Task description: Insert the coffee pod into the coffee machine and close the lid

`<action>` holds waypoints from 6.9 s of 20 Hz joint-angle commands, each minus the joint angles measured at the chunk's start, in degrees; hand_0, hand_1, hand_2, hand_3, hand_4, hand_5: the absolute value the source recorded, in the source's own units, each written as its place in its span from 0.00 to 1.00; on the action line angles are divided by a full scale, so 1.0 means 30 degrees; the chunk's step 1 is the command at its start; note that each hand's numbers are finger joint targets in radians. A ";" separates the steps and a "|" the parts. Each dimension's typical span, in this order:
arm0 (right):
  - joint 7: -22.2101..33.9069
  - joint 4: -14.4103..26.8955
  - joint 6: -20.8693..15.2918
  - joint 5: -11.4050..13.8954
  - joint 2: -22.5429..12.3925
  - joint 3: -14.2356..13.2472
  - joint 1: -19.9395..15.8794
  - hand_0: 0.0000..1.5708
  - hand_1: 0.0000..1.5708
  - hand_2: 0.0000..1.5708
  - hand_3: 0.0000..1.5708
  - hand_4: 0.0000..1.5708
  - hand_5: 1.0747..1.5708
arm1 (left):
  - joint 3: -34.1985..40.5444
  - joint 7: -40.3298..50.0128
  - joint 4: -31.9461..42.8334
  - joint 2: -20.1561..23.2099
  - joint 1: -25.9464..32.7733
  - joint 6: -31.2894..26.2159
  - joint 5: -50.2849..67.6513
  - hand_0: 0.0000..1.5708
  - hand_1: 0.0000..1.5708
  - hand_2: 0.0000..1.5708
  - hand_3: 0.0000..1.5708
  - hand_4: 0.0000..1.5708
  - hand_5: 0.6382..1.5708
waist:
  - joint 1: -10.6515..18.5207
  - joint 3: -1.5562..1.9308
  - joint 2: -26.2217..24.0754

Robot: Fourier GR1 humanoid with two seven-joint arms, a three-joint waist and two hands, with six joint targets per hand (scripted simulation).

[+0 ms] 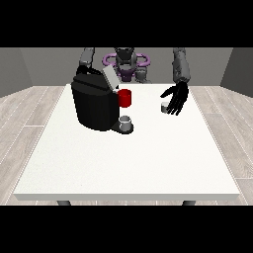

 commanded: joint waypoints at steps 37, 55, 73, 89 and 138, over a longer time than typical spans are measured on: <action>-0.1291 0.6579 -0.1079 0.0921 0.0319 -0.0561 -0.0018 0.00 0.00 0.00 0.00 0.00 1.00 | -0.1535 -0.0982 0.4179 -0.2277 -0.5162 -0.2263 -0.5385 0.88 0.88 0.88 0.84 0.31 1.00 | 0.0798 0.0009 -0.3480; -0.1425 0.5949 -0.0329 0.0290 0.0327 -0.0385 -0.1768 0.00 0.00 0.00 0.00 0.00 1.00 | 0.1181 0.2461 0.3650 -0.2266 -1.0836 -0.6063 -0.3801 0.78 0.78 0.81 0.82 0.32 1.00 | -0.0963 0.0004 -0.3212; -0.1113 0.4543 -0.0181 0.0043 -0.0775 -0.1599 -0.4049 0.00 0.00 0.00 0.00 0.00 1.00 | 0.2180 0.3160 0.4740 -0.0193 -1.5042 -0.6514 -0.4156 0.78 0.78 0.82 0.79 0.31 1.00 | -0.2948 0.0012 0.0323; -0.0615 0.4961 -0.0379 -0.0239 -0.1026 -0.2364 -0.4847 0.00 0.00 0.00 0.00 0.08 1.00 | 0.1803 0.2694 0.5220 -0.1378 -1.4729 -0.5372 -0.4717 0.76 0.76 0.79 0.76 0.28 1.00 | -0.2540 0.0011 0.0972; -0.0649 0.3847 0.0092 0.0050 -0.1472 -0.1937 -0.4357 0.00 0.00 0.00 0.00 0.05 1.00 | 0.1552 -0.1298 0.5994 0.0928 -1.4979 -0.1498 -0.7241 0.73 0.73 0.71 0.54 0.00 1.00 | -0.3976 0.0008 0.2144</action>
